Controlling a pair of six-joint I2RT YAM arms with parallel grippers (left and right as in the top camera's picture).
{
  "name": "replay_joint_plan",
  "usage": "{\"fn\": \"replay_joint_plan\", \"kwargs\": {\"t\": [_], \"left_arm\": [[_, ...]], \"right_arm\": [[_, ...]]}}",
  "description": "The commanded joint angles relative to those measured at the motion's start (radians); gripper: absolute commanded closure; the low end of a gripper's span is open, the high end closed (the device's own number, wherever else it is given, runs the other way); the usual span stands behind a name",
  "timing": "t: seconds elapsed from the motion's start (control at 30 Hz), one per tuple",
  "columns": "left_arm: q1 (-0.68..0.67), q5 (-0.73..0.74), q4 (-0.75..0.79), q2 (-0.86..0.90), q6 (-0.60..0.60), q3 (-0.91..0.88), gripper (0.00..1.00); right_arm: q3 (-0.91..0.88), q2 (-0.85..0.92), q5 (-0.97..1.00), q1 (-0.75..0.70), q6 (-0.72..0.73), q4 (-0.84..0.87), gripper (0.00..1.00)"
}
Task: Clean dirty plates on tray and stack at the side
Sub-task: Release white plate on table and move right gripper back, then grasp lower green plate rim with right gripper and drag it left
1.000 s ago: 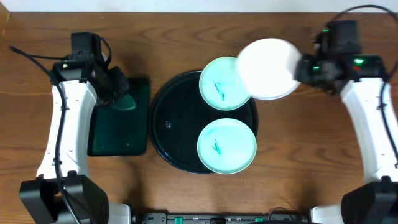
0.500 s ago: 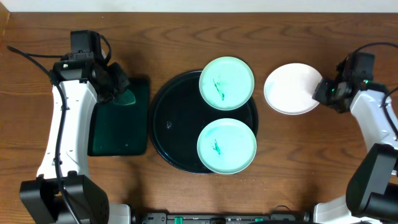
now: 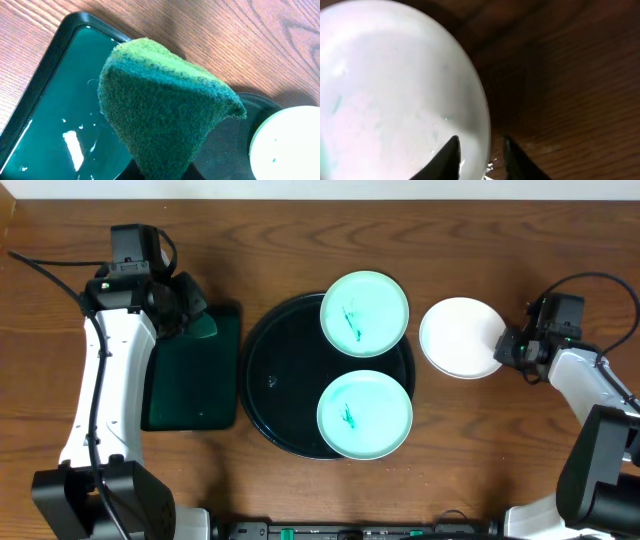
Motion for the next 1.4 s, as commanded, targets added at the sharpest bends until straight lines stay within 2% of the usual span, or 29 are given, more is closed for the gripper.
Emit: {"fn": "replay_joint_plan", "kwargs": {"t": [0.0, 0.1, 0.23, 0.27, 0.47, 0.63, 0.87, 1.07, 1.23, 1.37], "left_arm": [[-0.004, -0.006, -0.002, 0.010, -0.012, 0.003, 0.93], [-0.004, -0.005, -0.019, 0.017, -0.008, 0.002, 0.93], [-0.011, -0.006, -0.045, 0.024, 0.019, 0.001, 0.93], [-0.017, -0.006, -0.053, 0.024, 0.041, 0.001, 0.93], [-0.061, -0.006, -0.075, 0.025, 0.084, 0.001, 0.93], [-0.093, -0.006, -0.075, 0.027, 0.086, 0.001, 0.93], [-0.095, -0.007, -0.075, 0.027, 0.087, 0.001, 0.93], [-0.095, -0.006, -0.076, 0.027, 0.087, 0.001, 0.93], [-0.095, -0.006, -0.076, 0.027, 0.086, 0.001, 0.93], [-0.095, -0.007, -0.079, 0.027, 0.090, 0.001, 0.93]], "right_arm": [[0.081, -0.002, -0.054, 0.002, -0.019, -0.099, 0.56], [0.205, -0.002, -0.136, 0.013, -0.019, -0.283, 0.52], [0.338, -0.002, -0.281, 0.057, -0.033, -0.524, 0.53], [0.352, -0.002, -0.321, 0.085, -0.051, -0.587, 0.53], [0.311, -0.001, -0.332, 0.238, -0.082, -0.721, 0.55], [0.272, -0.001, -0.319, 0.364, -0.101, -0.732, 0.58], [0.187, -0.001, -0.216, 0.491, -0.121, -0.647, 0.63], [0.086, -0.001, -0.216, 0.537, -0.101, -0.513, 0.69], [0.076, -0.001, -0.220, 0.541, -0.101, -0.483, 0.77], [0.076, -0.001, -0.219, 0.557, -0.101, -0.467, 0.79]]}}
